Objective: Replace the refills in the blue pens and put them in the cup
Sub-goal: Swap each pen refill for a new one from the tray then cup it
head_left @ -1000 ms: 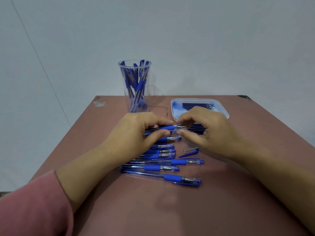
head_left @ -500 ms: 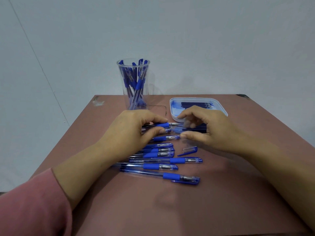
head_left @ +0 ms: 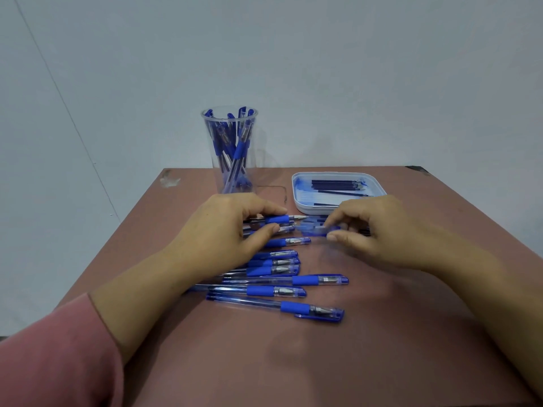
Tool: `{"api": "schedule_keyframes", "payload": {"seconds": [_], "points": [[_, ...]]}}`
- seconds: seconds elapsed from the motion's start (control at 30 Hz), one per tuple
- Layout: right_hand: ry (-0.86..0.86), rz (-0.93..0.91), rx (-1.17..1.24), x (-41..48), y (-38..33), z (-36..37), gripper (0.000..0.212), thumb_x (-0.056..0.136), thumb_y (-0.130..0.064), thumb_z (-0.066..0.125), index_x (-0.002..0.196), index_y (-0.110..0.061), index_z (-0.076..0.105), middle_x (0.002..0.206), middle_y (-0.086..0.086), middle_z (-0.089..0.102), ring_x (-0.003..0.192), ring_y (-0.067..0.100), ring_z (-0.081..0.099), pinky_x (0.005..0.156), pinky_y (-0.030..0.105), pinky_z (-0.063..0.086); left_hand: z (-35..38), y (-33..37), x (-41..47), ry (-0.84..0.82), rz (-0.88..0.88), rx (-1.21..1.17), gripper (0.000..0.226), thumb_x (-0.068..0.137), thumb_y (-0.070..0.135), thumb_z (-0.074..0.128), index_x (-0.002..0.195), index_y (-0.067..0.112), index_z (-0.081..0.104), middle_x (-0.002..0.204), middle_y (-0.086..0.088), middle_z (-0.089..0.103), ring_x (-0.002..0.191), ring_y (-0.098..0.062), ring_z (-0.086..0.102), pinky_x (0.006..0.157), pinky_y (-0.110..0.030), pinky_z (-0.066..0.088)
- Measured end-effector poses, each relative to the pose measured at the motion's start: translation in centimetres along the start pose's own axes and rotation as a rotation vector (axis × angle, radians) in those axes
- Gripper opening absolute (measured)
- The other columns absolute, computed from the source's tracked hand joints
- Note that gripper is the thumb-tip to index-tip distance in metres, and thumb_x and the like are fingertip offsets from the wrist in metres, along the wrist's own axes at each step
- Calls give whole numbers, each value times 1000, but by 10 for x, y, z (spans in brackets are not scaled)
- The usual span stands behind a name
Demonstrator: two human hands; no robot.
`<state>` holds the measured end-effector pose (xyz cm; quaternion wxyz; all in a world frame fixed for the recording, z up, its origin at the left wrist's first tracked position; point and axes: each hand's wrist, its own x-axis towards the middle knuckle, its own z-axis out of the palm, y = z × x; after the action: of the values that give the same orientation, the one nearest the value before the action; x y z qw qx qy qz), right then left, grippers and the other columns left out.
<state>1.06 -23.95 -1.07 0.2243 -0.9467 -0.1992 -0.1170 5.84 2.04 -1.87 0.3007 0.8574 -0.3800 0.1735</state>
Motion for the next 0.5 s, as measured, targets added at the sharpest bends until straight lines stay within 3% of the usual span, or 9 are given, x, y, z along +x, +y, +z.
{"api": "schedule_keyframes", "payload": {"seconds": [0.1,0.23,0.5], "points": [[113,-16,41,1,-1,-1,11,82,-23,73,91,-27,70,72,-14,64,75,3,60,64,9,43,0,0,0,-4,4,-13,26,86,30,71,112,35,71,97,25,67,92,5,63,83,-27,55],[147,-53,30,3,-1,3,12,82,-23,75,93,-25,71,76,-12,66,76,5,60,66,16,48,2,2,-1,-22,24,-37,25,87,31,70,111,33,71,95,28,65,91,5,63,82,-25,55],[180,-112,84,7,-12,16,17,83,-36,65,95,-28,72,80,-18,64,76,6,61,67,20,49,4,4,-2,-25,74,-52,23,88,28,69,111,30,71,97,21,68,88,2,64,78,-28,55]]}}
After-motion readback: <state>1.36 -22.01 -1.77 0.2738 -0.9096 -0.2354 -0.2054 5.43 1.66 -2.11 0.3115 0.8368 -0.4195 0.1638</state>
